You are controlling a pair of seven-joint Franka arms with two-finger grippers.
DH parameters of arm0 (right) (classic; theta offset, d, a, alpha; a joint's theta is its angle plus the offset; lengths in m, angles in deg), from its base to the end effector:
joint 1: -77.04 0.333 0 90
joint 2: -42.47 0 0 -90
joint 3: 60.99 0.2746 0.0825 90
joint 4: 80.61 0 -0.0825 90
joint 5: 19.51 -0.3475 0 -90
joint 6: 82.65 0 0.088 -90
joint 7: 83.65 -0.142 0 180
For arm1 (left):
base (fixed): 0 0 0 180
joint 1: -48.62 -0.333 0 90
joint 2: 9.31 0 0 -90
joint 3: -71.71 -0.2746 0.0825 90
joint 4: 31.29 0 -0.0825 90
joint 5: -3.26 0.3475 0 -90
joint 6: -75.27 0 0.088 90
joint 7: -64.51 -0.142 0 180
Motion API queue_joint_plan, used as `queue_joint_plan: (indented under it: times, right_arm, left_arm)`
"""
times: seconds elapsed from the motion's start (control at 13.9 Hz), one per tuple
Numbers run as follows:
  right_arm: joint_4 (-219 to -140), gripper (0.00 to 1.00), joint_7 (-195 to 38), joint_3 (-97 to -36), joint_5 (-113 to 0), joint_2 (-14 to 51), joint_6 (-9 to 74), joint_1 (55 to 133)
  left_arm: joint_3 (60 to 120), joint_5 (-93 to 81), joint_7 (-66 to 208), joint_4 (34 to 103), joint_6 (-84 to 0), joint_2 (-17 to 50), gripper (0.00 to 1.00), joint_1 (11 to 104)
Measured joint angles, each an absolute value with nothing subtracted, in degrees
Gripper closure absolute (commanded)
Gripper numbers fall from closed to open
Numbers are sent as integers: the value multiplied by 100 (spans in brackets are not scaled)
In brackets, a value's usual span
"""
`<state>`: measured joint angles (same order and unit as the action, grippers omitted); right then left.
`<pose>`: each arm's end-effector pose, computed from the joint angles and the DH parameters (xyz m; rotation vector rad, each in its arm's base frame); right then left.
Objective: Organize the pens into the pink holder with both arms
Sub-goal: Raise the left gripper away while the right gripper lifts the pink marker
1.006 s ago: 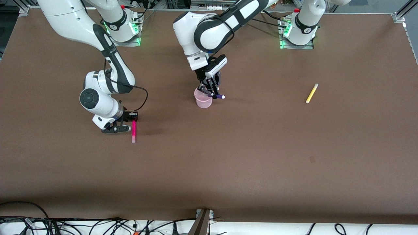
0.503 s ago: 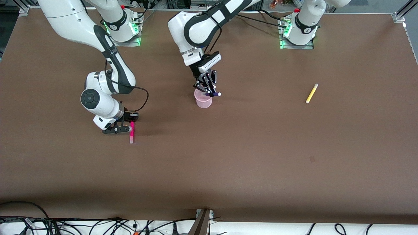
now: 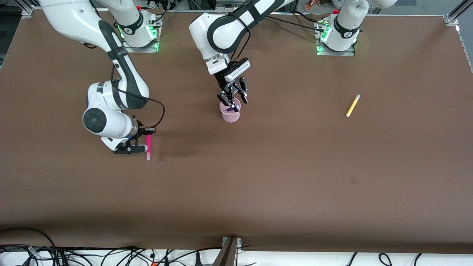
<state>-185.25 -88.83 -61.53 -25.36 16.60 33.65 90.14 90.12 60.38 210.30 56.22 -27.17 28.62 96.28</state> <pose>0.5471 0.1312 0.2221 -3.0720 -0.1115 0.3976 0.3642 -0.5138 0.2417 -2.4550 -1.3601 -1.1472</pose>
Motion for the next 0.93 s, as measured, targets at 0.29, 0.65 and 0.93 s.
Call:
queue_joint_plan:
  times: [0.29, 0.65, 0.93]
  right_arm:
    - [-17324, 100, -9373, -6161, -3241, 1853, 1096, 9006]
    - [-16992, 100, -10778, -6142, -4469, 1800, 306, 9036]
    - [-16992, 100, -12124, -6116, -5686, 1625, 195, 9272]
  left_arm:
    - [9006, 5732, 20678, 5403, -2488, 2660, 17, 9541]
    - [8981, 3500, 17805, 5059, -2476, 1527, 14, 8517]
    - [8964, 2013, 15535, 5029, -2174, 613, 0, 7367]
